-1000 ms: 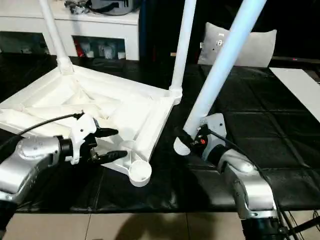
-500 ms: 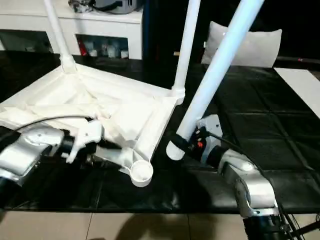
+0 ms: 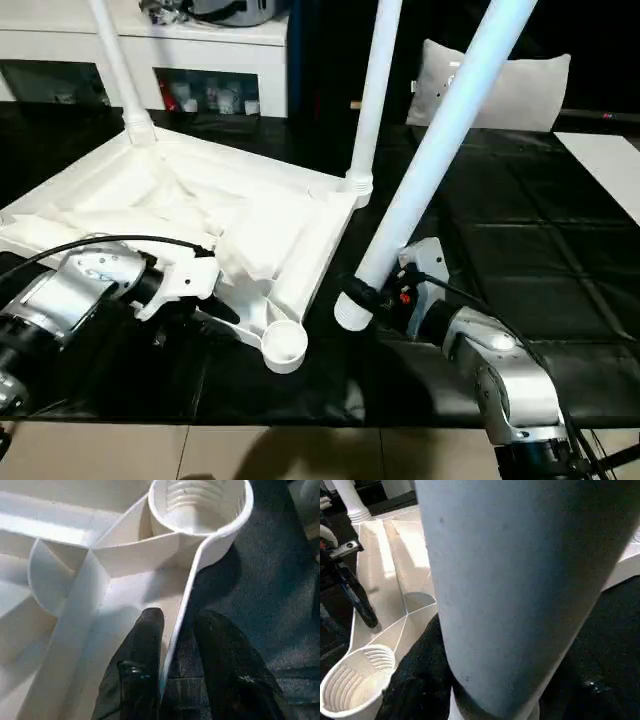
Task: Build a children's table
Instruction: Insert table leg to table base
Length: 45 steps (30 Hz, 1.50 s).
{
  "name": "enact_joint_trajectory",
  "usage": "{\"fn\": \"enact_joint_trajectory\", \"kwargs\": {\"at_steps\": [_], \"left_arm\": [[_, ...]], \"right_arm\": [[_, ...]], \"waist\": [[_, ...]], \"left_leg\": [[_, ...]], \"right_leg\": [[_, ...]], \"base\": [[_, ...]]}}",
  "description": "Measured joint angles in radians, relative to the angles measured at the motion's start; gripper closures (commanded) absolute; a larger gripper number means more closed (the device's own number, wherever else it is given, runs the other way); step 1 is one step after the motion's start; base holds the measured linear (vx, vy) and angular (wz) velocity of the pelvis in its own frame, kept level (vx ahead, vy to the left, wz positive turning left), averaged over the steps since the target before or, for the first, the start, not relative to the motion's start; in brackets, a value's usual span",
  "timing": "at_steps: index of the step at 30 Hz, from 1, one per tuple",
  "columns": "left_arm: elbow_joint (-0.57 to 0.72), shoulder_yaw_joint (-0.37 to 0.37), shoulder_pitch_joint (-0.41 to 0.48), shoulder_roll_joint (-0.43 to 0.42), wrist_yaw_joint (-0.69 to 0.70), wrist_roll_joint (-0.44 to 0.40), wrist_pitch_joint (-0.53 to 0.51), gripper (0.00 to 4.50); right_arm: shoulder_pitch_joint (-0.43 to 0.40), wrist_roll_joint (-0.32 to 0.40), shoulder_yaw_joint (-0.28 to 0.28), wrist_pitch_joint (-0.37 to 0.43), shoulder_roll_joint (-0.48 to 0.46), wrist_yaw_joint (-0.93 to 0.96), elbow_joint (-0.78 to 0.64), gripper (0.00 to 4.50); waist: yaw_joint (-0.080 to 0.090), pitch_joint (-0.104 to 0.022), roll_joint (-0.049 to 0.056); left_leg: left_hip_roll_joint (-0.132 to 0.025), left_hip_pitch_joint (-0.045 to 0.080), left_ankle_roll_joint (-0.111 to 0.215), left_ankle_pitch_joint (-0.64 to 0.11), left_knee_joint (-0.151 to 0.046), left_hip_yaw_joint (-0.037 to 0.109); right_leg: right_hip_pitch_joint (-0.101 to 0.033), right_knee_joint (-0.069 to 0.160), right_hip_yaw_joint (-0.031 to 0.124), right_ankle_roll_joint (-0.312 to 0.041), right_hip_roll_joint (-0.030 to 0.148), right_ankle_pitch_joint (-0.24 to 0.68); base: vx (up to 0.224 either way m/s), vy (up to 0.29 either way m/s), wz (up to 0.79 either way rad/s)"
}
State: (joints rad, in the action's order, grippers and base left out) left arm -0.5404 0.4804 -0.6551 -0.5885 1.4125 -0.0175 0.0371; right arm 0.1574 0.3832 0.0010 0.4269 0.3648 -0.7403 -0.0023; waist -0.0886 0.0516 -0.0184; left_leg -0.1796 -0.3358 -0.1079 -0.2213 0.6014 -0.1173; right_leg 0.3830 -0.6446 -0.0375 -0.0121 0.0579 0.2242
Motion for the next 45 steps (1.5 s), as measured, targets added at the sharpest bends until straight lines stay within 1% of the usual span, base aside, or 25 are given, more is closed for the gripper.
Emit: {"fn": "enact_joint_trajectory", "kwargs": {"at_steps": [3, 6, 7, 9, 10, 11, 12, 14, 19, 21, 23, 27, 29, 30, 32, 36, 37, 39, 44, 45], "left_arm": [[-0.047, 0.007, -0.027, 0.009, 0.002, -0.022, 0.03, 3.64], [-0.094, 0.024, -0.056, 0.024, 0.011, -0.049, 0.065, 4.0], [-0.097, 0.028, -0.06, 0.025, 0.015, -0.054, 0.074, 4.0], [-0.104, 0.029, -0.064, 0.027, 0.024, -0.059, 0.075, 4.15], [-0.105, 0.028, -0.065, 0.03, 0.028, -0.057, 0.061, 4.15], [-0.102, 0.027, -0.065, 0.033, 0.031, -0.055, 0.038, 4.25], [-0.092, 0.026, -0.065, 0.039, 0.036, -0.055, 0.008, 4.33], [-0.07, 0.027, -0.063, 0.058, 0.033, -0.055, -0.045, 4.36], [-0.076, -0.002, -0.06, 0.151, -0.106, -0.058, -0.134, 4.5], [-0.073, -0.013, -0.057, 0.174, -0.15, -0.056, -0.167, 4.5], [-0.051, -0.034, -0.042, 0.192, -0.196, -0.057, -0.221, 4.5], [0.012, -0.056, -0.019, 0.232, -0.307, -0.077, -0.348, 4.5], [0.039, -0.065, -0.01, 0.245, -0.343, -0.082, -0.379, 4.5], [0.051, -0.071, -0.001, 0.247, -0.354, -0.083, -0.379, 4.5], [0.075, -0.079, 0.031, 0.244, -0.363, -0.08, -0.332, 4.5], [0.087, -0.092, 0.081, 0.236, -0.368, -0.06, -0.2, 4.5], [0.094, -0.091, 0.089, 0.234, -0.369, -0.06, -0.183, 4.5], [0.105, -0.089, 0.095, 0.232, -0.368, -0.061, -0.176, 4.5], [0.092, -0.097, 0.095, 0.239, -0.371, -0.061, -0.169, 4.5], [0.082, -0.103, 0.094, 0.242, -0.371, -0.061, -0.162, 4.21]], "right_arm": [[0.0, 0.0, 0.008, -0.001, 0.001, -0.001, 0.0, 2.63], [0.0, -0.005, 0.011, -0.003, 0.001, -0.002, 0.0, 2.63], [0.0, -0.005, 0.011, -0.004, 0.001, -0.002, 0.0, 2.63], [0.001, -0.006, 0.012, -0.004, 0.0, -0.002, 0.0, 2.63], [0.001, -0.006, 0.011, -0.004, -0.001, -0.002, 0.0, 2.63], [0.001, -0.005, 0.011, -0.004, -0.003, -0.001, 0.0, 2.63], [0.002, -0.004, 0.01, -0.004, -0.008, 0.001, 0.0, 2.63], [0.007, 0.001, 0.01, -0.003, -0.019, 0.009, 0.0, 2.63], [0.073, 0.009, -0.007, -0.005, -0.055, 0.059, 0.0, 2.63], [0.093, 0.014, -0.01, -0.005, -0.058, 0.068, -0.005, 2.63], [0.105, 0.014, -0.009, 0.008, -0.058, 0.069, -0.009, 2.64], [0.152, 0.002, 0.018, 0.027, -0.053, 0.059, -0.006, 2.64], [0.171, -0.007, 0.04, 0.029, -0.044, 0.047, 0.005, 2.64], [0.175, -0.011, 0.051, 0.03, -0.037, 0.04, 0.01, 2.64], [0.195, -0.035, 0.073, 0.031, -0.023, 0.027, 0.037, 2.64], [0.246, -0.074, 0.113, 0.043, -0.003, 0.005, 0.096, 2.64], [0.258, -0.079, 0.12, 0.045, 0.004, -0.001, 0.105, 2.64], [0.273, -0.084, 0.125, 0.045, 0.006, -0.008, 0.111, 2.64], [0.292, -0.089, 0.125, 0.04, 0.014, -0.021, 0.149, 2.64], [0.294, -0.096, 0.125, 0.036, 0.014, -0.021, 0.156, 2.64]], "waist": [[-0.001, 0.001, 0.002], [-0.001, 0.003, 0.006], [-0.001, 0.003, 0.007], [-0.001, 0.003, 0.009], [-0.001, 0.002, 0.011], [0.0, 0.002, 0.012], [0.001, 0.002, 0.013], [0.002, 0.002, 0.013], [0.008, 0.002, 0.015], [0.009, 0.001, 0.015], [0.012, 0.001, 0.016], [0.023, 0.001, 0.015], [0.029, 0.001, 0.015], [0.031, 0.002, 0.014], [0.034, 0.002, 0.014], [0.03, 0.002, 0.014], [0.028, 0.002, 0.014], [0.027, 0.002, 0.014], [0.027, 0.002, 0.014], [0.028, 0.002, 0.014]], "left_leg": [[0.0, 0.0, 0.0, 0.0, 0.0, 0.0], [0.0, 0.0, 0.0, 0.0, 0.0, 0.0], [0.0, 0.0, 0.0, 0.0, 0.0, 0.0], [0.0, 0.0, -0.001, 0.0, 0.0, 0.0], [0.0, 0.0, -0.001, 0.0, 0.0, -0.001], [0.0, 0.0, 0.0, 0.0, 0.0, -0.001], [0.0, 0.0, 0.0, 0.0, 0.0, -0.001], [0.0, 0.0, 0.0, 0.0, -0.001, -0.001], [0.0, 0.001, -0.001, 0.0, -0.001, -0.002], [0.0, 0.002, -0.001, 0.001, -0.002, -0.002], [0.0, 0.002, -0.001, 0.001, -0.003, -0.003], [0.0, 0.002, -0.001, 0.001, -0.003, -0.003], [0.0, 0.002, 0.0, 0.001, -0.003, -0.003], [0.0, 0.002, 0.0, 0.001, -0.004, -0.003], [0.0, 0.001, 0.0, 0.001, -0.005, -0.003], [0.0, -0.004, 0.001, 0.0, -0.006, -0.002], [0.0, -0.005, 0.002, -0.001, -0.006, -0.002], [0.0, -0.006, 0.011, 0.003, -0.006, -0.002], [0.0, -0.006, 0.012, 0.002, -0.006, -0.003], [0.0, -0.005, 0.012, 0.003, -0.006, -0.003]], "right_leg": [[0.0, 0.0, 0.0, 0.0, 0.0, 0.0], [0.0, 0.0, 0.0, 0.0, 0.0, 0.0], [0.0, 0.0, 0.0, 0.0, 0.0, 0.0], [0.0, 0.001, 0.0, 0.0, 0.0, 0.0], [0.0, 0.001, 0.001, 0.0, 0.0, 0.0], [0.0, 0.001, 0.001, 0.0, 0.0, 0.0], [0.0, 0.001, 0.001, 0.0, 0.0, 0.0], [0.0, 0.002, 0.001, 0.0, 0.0, 0.0], [0.0, 0.002, 0.002, -0.002, 0.0, -0.001], [0.0, 0.002, 0.002, -0.002, 0.0, -0.001], [0.0, 0.003, 0.002, -0.002, 0.0, -0.001], [0.0, 0.003, 0.002, -0.002, 0.0, -0.001], [0.0, 0.004, 0.002, -0.002, 0.0, -0.001], [0.0, 0.004, 0.002, -0.002, 0.0, -0.001], [0.0, 0.006, 0.001, -0.001, 0.0, -0.001], [0.001, 0.01, -0.001, -0.001, 0.0, -0.001], [0.001, 0.012, -0.001, -0.001, 0.0, -0.001], [0.001, 0.014, -0.001, -0.001, 0.0, -0.001], [0.001, 0.014, -0.001, -0.002, 0.0, -0.001], [0.001, 0.014, -0.001, -0.002, 0.0, -0.002]], "base": [[0.0, 0.0, 0.0], [0.0, 0.0, 0.0], [0.0, 0.0, 0.0], [0.0, 0.0, 0.0], [0.0, 0.0, 0.0], [0.0, 0.0, 0.0], [0.0, 0.0, 0.0], [0.0, 0.0, 0.0], [0.0, 0.0, 0.0], [0.0, 0.0, 0.0], [0.0, 0.0, 0.0], [0.0, 0.0, 0.0], [0.0, 0.0, 0.0], [0.0, 0.0, 0.0], [0.0, 0.0, 0.0], [0.0, 0.0, 0.0], [0.0, 0.0, 0.0], [0.0, 0.0, 0.0], [0.0, 0.0, 0.0], [0.0, 0.0, 0.0]]}}
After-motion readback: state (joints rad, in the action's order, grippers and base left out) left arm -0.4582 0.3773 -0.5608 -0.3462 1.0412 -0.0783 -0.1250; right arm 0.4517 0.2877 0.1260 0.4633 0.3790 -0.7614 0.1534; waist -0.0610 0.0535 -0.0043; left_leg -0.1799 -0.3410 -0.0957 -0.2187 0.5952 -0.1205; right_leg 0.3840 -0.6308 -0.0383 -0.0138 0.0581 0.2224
